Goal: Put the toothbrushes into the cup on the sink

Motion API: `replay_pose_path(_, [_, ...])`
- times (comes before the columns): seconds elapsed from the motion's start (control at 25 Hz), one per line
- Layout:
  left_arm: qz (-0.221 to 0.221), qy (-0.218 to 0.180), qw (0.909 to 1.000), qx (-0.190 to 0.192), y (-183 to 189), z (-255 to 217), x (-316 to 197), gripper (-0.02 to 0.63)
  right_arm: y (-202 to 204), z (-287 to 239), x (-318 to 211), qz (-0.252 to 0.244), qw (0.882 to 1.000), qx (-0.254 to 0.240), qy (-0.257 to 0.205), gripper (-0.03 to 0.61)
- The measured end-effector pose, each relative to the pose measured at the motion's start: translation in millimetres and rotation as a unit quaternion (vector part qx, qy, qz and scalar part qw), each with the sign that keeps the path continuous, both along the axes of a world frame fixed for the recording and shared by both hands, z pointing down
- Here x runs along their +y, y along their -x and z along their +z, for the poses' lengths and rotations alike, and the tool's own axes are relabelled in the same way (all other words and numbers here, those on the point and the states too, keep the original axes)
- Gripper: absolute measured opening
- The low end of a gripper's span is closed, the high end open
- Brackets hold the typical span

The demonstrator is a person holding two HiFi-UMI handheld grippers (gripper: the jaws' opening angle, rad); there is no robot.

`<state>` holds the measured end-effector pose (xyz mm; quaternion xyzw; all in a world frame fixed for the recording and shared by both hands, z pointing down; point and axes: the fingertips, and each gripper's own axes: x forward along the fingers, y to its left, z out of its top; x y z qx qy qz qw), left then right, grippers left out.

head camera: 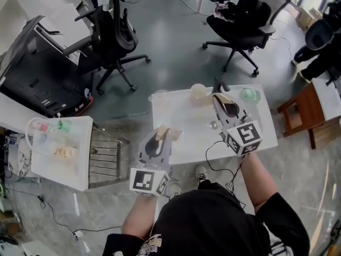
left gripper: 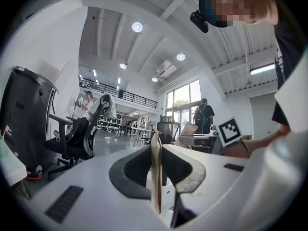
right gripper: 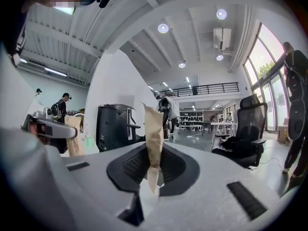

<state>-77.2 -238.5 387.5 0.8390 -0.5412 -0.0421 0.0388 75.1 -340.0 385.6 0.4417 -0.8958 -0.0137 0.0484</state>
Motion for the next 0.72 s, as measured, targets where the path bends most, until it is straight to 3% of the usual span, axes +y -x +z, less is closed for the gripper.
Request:
replay_pose_path(0.4, [-0.037,0.018,0.9991,-0.005,-4,-3,-11,0.061,8,24,-60,-0.005,1.0,0.022,-0.004,0.044])
replay_pose_path(0.72, [-0.055,0.026,0.9981,-0.013,1,3,-18,0.061,15,73,-100,0.004,0.999,0.037,0.029,0.044])
